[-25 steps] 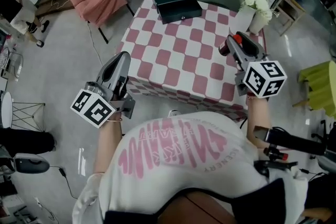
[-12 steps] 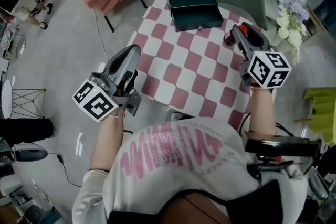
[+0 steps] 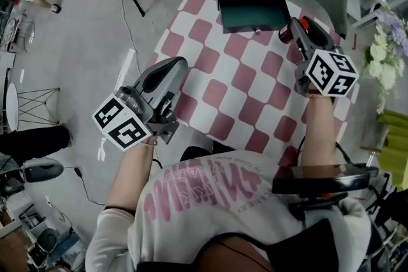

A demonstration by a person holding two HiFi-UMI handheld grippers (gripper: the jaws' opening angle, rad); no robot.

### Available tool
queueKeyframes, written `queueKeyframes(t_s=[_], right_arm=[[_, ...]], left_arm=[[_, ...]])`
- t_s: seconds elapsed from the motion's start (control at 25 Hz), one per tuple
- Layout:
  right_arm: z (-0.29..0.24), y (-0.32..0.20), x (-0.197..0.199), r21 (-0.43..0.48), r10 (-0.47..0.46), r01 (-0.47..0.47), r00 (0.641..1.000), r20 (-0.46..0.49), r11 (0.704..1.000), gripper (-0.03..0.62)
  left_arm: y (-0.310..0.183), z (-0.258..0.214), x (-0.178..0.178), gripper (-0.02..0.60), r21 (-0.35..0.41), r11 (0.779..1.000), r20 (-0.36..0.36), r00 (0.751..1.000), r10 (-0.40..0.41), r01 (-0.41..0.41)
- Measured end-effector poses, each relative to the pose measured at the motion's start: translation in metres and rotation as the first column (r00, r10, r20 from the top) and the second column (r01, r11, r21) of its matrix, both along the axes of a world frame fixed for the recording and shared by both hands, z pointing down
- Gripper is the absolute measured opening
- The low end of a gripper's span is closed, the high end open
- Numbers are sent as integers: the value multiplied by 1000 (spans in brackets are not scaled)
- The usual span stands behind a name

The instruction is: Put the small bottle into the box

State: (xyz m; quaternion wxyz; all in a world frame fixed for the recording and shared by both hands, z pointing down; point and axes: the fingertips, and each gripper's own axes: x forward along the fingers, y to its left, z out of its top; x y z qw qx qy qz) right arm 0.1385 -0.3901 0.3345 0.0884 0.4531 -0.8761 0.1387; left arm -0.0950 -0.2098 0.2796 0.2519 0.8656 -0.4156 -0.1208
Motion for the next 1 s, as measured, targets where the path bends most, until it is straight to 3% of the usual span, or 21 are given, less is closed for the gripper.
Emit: queueKeyframes(t_s=[0.2, 0.48, 0.72, 1.0], right_arm=[[23, -29, -13, -3, 5, -5, 1000, -18, 1000, 147], [42, -55, -18, -3, 45, -45, 999, -18, 999, 147], [50, -70, -29, 1, 80, -81, 997, 22, 997, 147], [55, -73, -29, -1, 113, -113, 993, 44, 994, 147]], left_arm=[[-9, 21, -2, 8, -52, 998, -11, 1000, 28, -28], [-16, 41, -29, 8, -96, 994, -22, 998, -64, 62], [-15, 44, -53, 8, -91, 988, -27, 991, -129, 126], [-8, 43, -51, 8, -74, 991, -23, 994, -110, 108]])
